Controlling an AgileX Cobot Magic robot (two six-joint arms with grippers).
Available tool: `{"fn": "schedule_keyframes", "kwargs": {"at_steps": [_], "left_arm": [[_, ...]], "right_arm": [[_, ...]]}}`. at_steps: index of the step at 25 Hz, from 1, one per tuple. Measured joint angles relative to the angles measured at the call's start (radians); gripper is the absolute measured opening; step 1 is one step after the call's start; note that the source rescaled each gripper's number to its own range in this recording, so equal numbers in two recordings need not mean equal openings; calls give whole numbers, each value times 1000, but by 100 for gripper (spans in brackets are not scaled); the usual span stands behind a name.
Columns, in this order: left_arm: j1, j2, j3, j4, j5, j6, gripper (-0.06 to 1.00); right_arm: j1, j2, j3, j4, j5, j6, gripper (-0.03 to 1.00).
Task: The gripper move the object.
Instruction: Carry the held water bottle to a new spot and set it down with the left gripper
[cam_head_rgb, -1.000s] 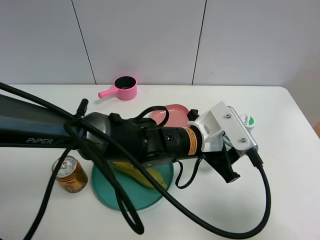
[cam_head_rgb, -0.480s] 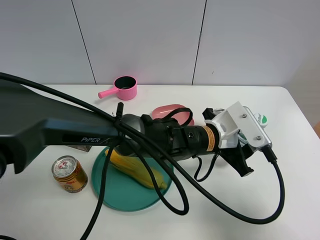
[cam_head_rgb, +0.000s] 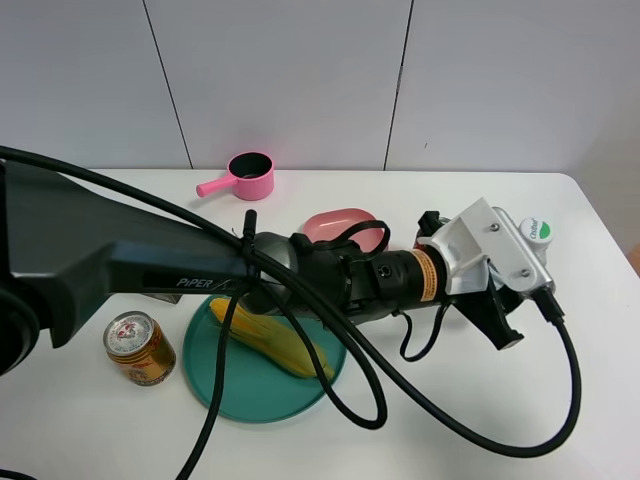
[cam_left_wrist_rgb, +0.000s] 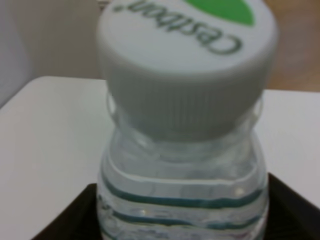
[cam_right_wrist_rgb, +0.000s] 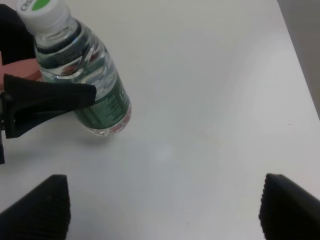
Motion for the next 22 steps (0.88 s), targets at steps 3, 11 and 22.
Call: {"fn": "schedule_keyframes", "kwargs": {"at_steps": [3, 11, 22], "left_arm": [[0, 11, 0, 0, -19, 0, 0], [0, 78, -1, 0, -21, 15, 0], [0, 86, -17, 0, -38, 50, 0]], "right_arm": [[0, 0, 0, 0, 0, 0, 100], [0, 0, 0, 0, 0, 0, 100], [0, 0, 0, 0, 0, 0, 100]]}}
